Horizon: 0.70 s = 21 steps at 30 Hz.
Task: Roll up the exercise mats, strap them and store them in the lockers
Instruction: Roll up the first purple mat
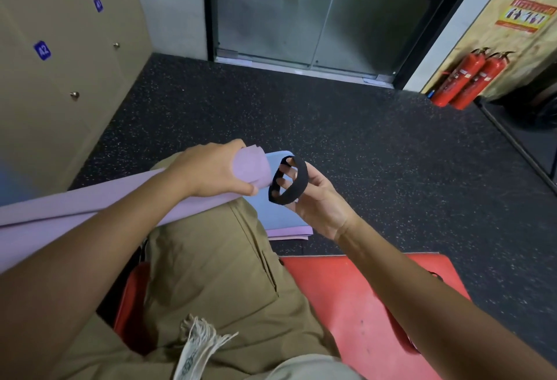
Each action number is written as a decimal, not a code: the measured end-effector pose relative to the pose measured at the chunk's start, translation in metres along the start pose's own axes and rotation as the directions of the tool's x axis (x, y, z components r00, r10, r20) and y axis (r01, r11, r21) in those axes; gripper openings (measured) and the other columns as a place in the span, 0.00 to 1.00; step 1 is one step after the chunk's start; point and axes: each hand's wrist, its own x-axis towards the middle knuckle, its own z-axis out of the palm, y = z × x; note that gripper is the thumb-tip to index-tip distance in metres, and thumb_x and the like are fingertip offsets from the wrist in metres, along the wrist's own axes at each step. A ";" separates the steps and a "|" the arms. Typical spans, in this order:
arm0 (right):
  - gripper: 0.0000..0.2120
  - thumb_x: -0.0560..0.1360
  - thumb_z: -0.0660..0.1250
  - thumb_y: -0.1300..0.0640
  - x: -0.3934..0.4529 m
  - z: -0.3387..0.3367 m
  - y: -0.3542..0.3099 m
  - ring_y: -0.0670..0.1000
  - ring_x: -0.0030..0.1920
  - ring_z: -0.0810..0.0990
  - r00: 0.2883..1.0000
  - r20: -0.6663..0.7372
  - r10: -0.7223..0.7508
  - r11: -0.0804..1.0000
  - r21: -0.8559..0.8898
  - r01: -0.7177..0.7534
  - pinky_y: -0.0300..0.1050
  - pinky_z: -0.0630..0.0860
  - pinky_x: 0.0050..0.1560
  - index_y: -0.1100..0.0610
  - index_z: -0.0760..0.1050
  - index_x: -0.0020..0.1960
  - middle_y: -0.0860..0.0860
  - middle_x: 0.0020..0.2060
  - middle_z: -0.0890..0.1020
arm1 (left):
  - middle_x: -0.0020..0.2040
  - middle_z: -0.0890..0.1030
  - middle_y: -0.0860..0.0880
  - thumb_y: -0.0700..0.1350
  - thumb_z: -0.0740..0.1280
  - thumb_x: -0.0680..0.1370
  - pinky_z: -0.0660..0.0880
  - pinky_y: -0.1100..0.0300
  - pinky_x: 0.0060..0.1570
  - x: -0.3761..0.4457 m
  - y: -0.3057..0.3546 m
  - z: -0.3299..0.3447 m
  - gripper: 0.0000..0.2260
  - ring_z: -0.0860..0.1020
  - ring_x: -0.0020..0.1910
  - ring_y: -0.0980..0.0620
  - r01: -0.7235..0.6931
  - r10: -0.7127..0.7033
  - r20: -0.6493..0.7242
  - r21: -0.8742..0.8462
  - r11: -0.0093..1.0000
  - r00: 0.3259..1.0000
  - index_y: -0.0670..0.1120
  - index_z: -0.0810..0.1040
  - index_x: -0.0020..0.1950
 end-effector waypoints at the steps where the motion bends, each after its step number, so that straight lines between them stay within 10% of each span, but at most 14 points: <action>1: 0.16 0.80 0.67 0.68 0.003 0.003 -0.001 0.56 0.56 0.78 1.000 -0.017 0.000 0.999 -0.042 0.000 0.59 0.74 0.68 0.58 0.75 0.66 0.56 0.56 0.77 | 0.54 0.81 0.51 0.72 0.71 0.64 0.77 0.49 0.51 -0.001 -0.001 0.000 0.37 0.78 0.49 0.44 0.004 -0.004 -0.002 -0.007 1.000 1.000 0.58 0.68 0.68; 14: 0.28 0.73 0.77 0.63 0.026 0.049 -0.024 0.51 0.58 0.81 0.998 0.016 -0.061 0.818 -0.571 0.059 0.46 0.80 0.56 0.51 0.70 0.69 0.54 0.64 0.77 | 0.49 0.81 0.57 0.73 0.74 0.60 0.78 0.51 0.49 -0.008 -0.006 -0.008 0.37 0.79 0.47 0.51 0.027 -0.024 0.027 -0.107 0.994 0.999 0.61 0.68 0.63; 21: 0.28 0.73 0.77 0.59 0.035 0.063 -0.022 0.51 0.53 0.79 0.997 0.073 -0.027 0.815 -0.576 0.065 0.64 0.79 0.54 0.46 0.70 0.69 0.52 0.63 0.77 | 0.63 0.77 0.59 0.70 0.80 0.50 0.76 0.49 0.60 -0.008 -0.016 -0.016 0.56 0.77 0.59 0.54 -0.014 0.051 0.145 -0.247 0.969 0.988 0.60 0.62 0.74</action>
